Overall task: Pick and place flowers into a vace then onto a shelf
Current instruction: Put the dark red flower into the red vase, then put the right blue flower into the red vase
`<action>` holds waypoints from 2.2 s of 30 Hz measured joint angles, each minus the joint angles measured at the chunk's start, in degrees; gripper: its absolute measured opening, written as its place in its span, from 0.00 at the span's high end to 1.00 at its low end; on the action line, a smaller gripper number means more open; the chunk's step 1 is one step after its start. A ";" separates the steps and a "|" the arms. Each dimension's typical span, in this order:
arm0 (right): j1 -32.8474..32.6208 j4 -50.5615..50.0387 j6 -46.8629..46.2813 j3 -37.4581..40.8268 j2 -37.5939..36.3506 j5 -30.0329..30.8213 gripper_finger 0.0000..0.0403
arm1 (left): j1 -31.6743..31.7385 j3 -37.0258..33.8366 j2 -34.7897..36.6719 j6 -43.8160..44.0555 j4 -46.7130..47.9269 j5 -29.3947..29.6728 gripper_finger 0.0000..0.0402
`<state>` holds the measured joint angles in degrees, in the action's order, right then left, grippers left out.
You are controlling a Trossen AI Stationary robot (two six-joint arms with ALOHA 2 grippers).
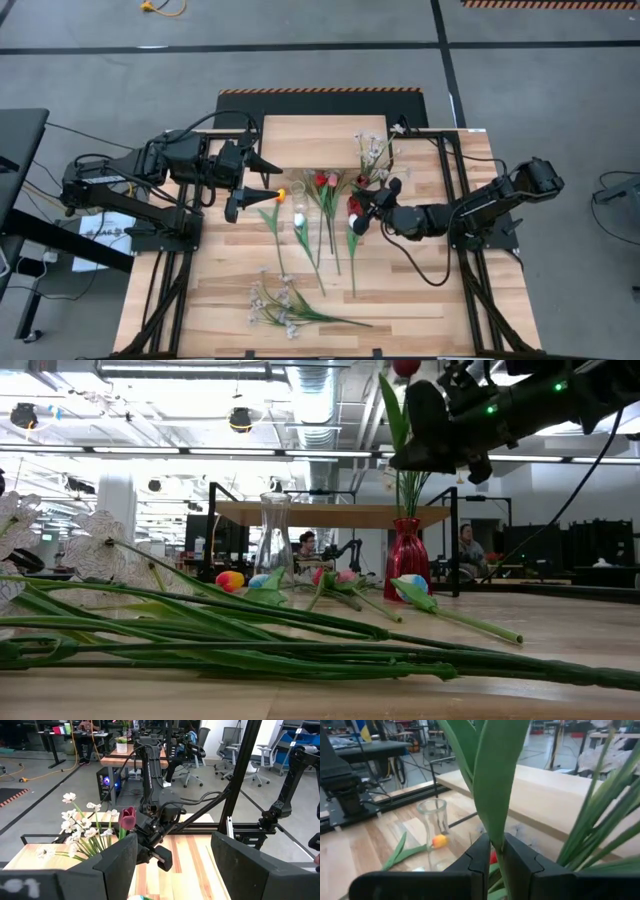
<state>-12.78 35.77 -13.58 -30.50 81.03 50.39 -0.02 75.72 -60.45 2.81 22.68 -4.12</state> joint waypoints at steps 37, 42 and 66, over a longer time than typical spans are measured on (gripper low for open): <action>-5.87 -4.04 -4.37 0.00 0.00 -2.51 0.63 | 0.00 -0.02 0.00 -0.06 0.81 0.00 0.39; -8.88 -4.04 -4.43 0.00 0.00 -2.50 0.63 | 0.01 -0.04 0.60 -0.07 0.94 -0.32 0.39; -21.75 -8.90 -20.98 -6.17 -0.02 -5.96 0.72 | -0.01 -0.04 16.25 5.34 3.69 -12.13 0.39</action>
<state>-34.52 26.87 -34.56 -36.67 81.01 44.43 -0.03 75.68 -44.20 8.15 26.36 -16.25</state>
